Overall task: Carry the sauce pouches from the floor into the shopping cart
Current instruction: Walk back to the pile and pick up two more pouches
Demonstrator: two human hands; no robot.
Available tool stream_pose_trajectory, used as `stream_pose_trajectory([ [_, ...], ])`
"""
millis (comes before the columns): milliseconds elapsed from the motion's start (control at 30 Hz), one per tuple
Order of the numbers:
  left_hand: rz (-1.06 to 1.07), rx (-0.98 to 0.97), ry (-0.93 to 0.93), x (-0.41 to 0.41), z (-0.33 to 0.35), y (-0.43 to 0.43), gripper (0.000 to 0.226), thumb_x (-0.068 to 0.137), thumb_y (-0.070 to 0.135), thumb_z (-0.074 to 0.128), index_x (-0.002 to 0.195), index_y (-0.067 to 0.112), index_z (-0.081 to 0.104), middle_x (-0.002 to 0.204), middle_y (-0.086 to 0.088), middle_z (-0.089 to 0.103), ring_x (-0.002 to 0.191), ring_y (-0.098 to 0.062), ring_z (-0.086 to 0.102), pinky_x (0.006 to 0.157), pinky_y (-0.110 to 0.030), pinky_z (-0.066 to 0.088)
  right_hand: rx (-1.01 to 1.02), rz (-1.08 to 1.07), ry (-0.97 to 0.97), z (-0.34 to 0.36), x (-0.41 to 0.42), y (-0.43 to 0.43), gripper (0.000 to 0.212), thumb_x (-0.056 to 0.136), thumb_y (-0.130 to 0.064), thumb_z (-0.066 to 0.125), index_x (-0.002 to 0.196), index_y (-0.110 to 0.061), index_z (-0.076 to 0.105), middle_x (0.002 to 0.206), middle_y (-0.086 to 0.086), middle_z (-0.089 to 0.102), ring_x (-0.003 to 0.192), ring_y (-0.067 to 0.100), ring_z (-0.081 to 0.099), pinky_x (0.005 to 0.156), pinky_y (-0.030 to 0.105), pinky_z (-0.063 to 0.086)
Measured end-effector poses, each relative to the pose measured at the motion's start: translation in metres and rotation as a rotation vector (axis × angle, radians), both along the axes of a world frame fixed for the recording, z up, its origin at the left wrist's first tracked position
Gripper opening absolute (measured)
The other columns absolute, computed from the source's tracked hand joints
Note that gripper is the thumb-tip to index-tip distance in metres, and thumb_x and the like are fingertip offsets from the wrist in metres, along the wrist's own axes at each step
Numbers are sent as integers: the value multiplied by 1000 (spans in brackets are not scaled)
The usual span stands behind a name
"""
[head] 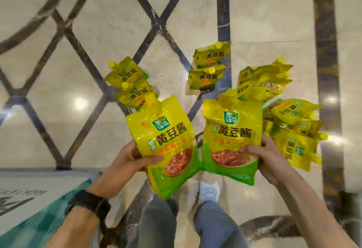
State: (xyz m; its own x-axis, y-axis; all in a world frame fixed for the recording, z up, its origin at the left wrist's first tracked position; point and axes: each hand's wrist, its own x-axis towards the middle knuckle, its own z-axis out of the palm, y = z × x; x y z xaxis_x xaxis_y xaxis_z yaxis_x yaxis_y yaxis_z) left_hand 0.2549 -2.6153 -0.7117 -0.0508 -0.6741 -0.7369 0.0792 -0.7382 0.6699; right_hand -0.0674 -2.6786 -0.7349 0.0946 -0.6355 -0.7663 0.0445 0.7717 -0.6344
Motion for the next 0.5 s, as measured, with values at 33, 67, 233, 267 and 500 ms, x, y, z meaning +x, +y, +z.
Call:
stream_pose_trajectory([
  [33,6,28,35,-3,27,3,70,55,38,93,117,18,66,110,-1,77,98,-19,74,71,-25,58,78,-49,-60,25,-3,2,34,70,19,58,87,-10,66,70,3,75,63,19,70,57,28,59],
  [67,33,50,74,-7,52,5,82,47,44,96,119,19,65,112,-2,76,98,-18,74,73,-25,58,128,-75,-129,49,-5,4,32,66,15,59,83,-11,69,69,4,74,62,20,70,56,29,59],
  [233,145,116,187,-36,173,15,106,44,47,95,137,20,53,127,-8,70,112,-29,69,83,-37,59,172,-11,-327,182,-8,23,58,24,-19,98,80,-17,80,89,12,77,74,24,75,58,32,59],
  [267,153,110,188,-41,197,20,108,42,47,96,137,19,53,125,-8,71,110,-29,70,79,-36,60,159,1,-313,205,-9,29,68,19,-26,100,84,-16,80,93,12,77,78,24,75,61,32,60],
  [500,116,60,239,-42,334,43,109,33,32,102,130,9,59,119,-18,72,103,-35,72,82,-44,61,145,-36,-223,355,-14,65,106,22,-25,100,120,-5,64,112,23,71,99,42,69,84,55,56],
])
